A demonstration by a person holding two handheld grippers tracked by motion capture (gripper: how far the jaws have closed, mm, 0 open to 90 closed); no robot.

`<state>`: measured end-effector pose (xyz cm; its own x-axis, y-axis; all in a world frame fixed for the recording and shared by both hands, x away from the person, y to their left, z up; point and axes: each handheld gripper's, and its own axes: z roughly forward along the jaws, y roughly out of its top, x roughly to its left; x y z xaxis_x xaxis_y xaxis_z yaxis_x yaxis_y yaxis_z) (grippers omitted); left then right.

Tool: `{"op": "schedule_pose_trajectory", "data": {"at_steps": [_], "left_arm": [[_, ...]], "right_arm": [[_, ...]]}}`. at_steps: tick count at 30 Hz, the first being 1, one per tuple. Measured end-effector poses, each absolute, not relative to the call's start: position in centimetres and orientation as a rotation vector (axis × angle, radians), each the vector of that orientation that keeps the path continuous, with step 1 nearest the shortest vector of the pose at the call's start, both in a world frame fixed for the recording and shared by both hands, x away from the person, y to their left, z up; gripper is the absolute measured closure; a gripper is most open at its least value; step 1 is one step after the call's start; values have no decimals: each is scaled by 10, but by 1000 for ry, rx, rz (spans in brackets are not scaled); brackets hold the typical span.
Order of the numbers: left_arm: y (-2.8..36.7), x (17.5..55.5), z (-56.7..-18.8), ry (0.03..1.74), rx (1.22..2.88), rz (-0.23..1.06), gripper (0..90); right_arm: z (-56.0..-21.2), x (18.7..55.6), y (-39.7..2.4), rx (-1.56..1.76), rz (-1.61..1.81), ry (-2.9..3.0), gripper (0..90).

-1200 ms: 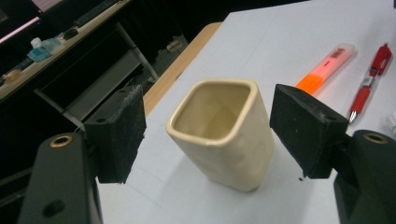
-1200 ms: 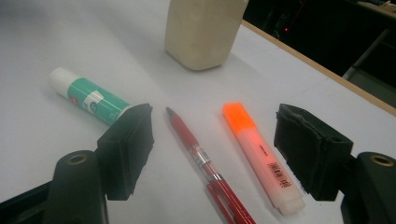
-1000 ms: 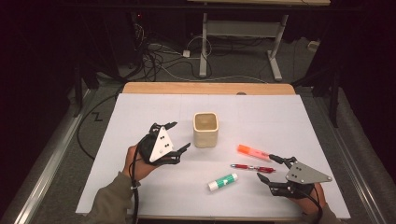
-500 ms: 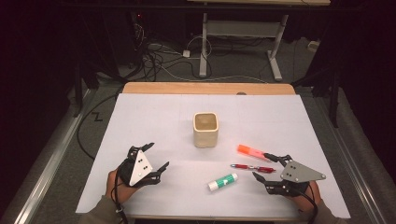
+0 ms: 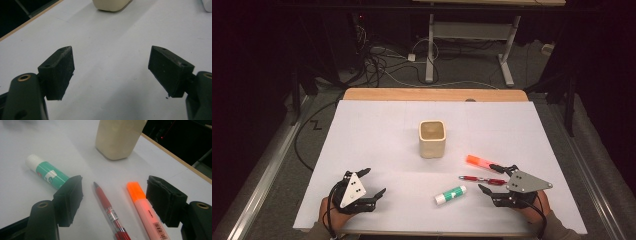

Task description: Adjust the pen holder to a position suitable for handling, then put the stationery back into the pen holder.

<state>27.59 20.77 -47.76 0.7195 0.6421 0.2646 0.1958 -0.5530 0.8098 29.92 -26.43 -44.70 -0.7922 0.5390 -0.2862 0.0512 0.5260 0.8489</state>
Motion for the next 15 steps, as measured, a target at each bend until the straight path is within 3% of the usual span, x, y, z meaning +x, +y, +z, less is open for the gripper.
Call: {"op": "schedule_pose_trajectory", "data": {"at_steps": [15], "left_arm": [[210, 275, -477, 642, 2122, 708, 206]], "right_arm": [[-447, 299, -258, 449, 1195, 2280, 293]]}}
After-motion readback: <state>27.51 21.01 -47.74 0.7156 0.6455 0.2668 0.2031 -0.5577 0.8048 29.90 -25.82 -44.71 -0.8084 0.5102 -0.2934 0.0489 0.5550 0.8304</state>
